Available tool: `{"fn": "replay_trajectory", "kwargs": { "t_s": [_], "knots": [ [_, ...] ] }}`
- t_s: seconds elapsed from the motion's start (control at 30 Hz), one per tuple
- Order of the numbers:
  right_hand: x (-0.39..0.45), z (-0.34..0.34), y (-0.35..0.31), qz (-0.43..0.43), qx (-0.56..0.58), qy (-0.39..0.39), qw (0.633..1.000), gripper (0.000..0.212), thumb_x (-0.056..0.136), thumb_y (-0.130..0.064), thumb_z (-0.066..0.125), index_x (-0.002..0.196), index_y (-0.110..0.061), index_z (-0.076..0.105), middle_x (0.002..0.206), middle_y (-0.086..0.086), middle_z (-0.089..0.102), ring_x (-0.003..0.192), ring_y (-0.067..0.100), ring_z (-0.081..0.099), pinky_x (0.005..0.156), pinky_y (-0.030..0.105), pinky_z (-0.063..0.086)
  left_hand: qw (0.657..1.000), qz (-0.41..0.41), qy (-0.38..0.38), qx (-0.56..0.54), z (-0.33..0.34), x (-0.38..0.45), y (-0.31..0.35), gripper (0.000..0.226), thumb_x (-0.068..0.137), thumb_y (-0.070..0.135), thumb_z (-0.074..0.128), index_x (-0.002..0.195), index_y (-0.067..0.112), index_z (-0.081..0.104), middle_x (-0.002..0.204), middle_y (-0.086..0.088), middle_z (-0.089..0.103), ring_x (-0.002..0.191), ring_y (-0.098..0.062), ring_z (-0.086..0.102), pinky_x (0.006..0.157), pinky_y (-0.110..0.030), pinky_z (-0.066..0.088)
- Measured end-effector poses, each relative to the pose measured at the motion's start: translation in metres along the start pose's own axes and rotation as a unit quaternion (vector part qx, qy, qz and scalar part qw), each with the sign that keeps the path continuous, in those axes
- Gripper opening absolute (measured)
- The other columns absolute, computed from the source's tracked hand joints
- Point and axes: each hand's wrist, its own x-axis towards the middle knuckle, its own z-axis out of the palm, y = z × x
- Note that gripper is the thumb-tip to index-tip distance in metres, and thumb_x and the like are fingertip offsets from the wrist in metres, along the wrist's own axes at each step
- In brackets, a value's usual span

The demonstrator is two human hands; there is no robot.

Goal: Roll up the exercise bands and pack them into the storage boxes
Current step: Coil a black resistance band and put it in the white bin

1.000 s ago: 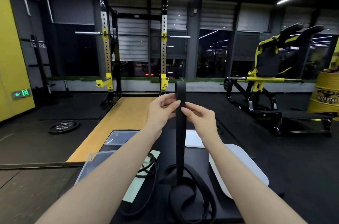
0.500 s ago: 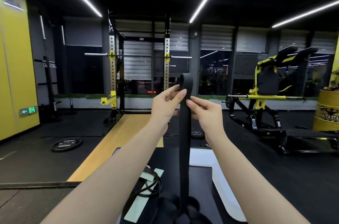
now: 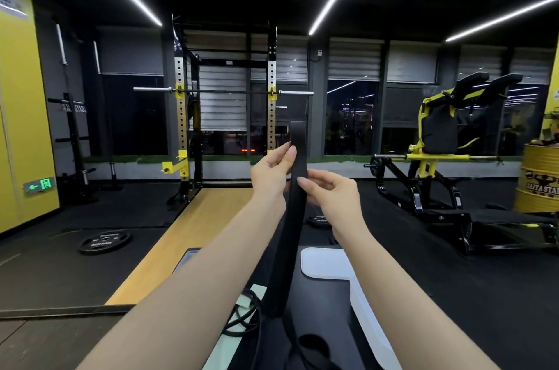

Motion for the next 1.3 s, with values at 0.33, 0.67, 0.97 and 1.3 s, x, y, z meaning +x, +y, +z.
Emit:
{"fn": "replay_trajectory", "kwargs": {
  "t_s": [0.33,0.67,0.97,1.3],
  "knots": [
    [0.045,-0.017,0.038,0.053,0.04,0.048,0.997,0.026,0.079,-0.005,0.072,0.105,-0.003,0.07,0.092,0.011,0.073,0.088,0.023,0.071,0.084,0.04,0.057,0.99,0.007,-0.111,0.088,-0.019,0.032,-0.05,0.031,0.088,0.012,0.061,0.119,0.014,0.058,0.101,-0.003,0.068,0.089,-0.01,0.066,0.063,-0.018,0.056],
    [0.088,-0.005,0.093,0.066,-0.016,0.041,0.997,0.028,0.077,-0.015,0.076,0.104,-0.009,0.07,0.092,0.004,0.072,0.092,0.016,0.068,0.082,0.027,0.056,0.975,-0.036,-0.104,0.194,-0.031,0.074,-0.102,0.033,0.086,0.013,0.065,0.119,0.01,0.059,0.093,-0.005,0.072,0.089,-0.017,0.068,0.084,-0.038,0.056],
    [0.027,-0.033,0.183,0.145,-0.148,-0.104,0.973,0.051,0.089,-0.054,0.048,0.089,-0.009,0.07,0.093,0.008,0.071,0.101,0.025,0.064,0.089,0.036,0.05,0.985,-0.04,-0.075,0.152,-0.034,0.078,-0.104,0.025,0.085,0.004,0.064,0.11,0.008,0.063,0.083,0.003,0.069,0.065,-0.001,0.068,0.059,-0.019,0.057],
    [-0.053,-0.058,0.254,0.265,-0.108,-0.232,0.93,0.03,0.091,-0.048,0.042,0.112,-0.036,0.059,0.118,-0.007,0.064,0.112,0.006,0.06,0.098,0.02,0.044,0.985,-0.061,-0.071,0.145,-0.04,0.063,-0.104,0.027,0.084,0.003,0.065,0.111,0.005,0.063,0.08,0.004,0.068,0.062,-0.001,0.067,0.056,-0.018,0.056]
  ]
}}
